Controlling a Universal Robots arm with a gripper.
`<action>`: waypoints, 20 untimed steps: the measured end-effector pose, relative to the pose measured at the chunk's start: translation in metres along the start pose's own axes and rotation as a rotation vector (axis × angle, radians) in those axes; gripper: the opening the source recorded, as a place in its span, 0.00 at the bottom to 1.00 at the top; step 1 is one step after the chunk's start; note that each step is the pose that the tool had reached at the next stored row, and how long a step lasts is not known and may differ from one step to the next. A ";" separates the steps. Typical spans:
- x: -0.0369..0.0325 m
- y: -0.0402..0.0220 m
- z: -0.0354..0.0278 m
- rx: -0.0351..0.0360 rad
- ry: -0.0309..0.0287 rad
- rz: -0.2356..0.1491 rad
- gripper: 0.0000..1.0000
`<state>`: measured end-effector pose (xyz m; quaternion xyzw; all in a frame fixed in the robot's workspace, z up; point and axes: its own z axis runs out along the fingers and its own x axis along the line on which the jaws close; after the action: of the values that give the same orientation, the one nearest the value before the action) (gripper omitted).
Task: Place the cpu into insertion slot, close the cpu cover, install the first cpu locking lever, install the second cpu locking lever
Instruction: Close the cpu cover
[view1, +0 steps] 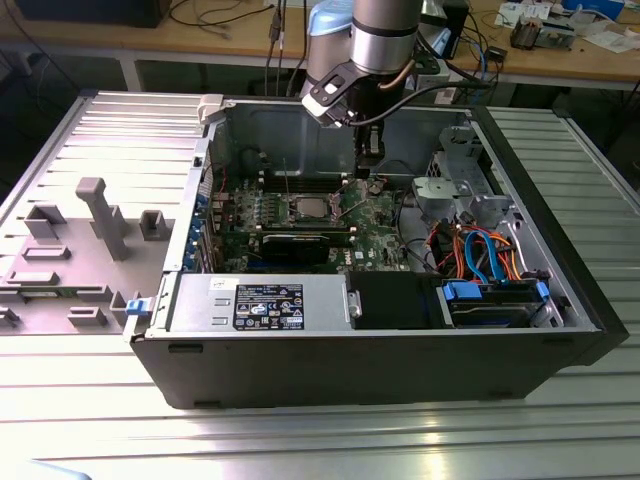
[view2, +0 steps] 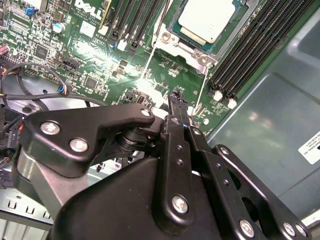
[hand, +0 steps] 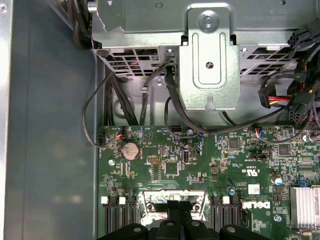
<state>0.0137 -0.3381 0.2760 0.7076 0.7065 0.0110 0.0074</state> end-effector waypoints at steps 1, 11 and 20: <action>0.0000 0.0000 0.0000 0.0000 0.0000 0.000 0.11; 0.0002 0.0167 0.0069 0.0023 0.0001 -0.001 0.11; 0.0006 0.0305 0.0216 0.0032 0.0002 -0.008 0.11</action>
<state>0.0447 -0.3374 0.2552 0.7048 0.7093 0.0099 0.0063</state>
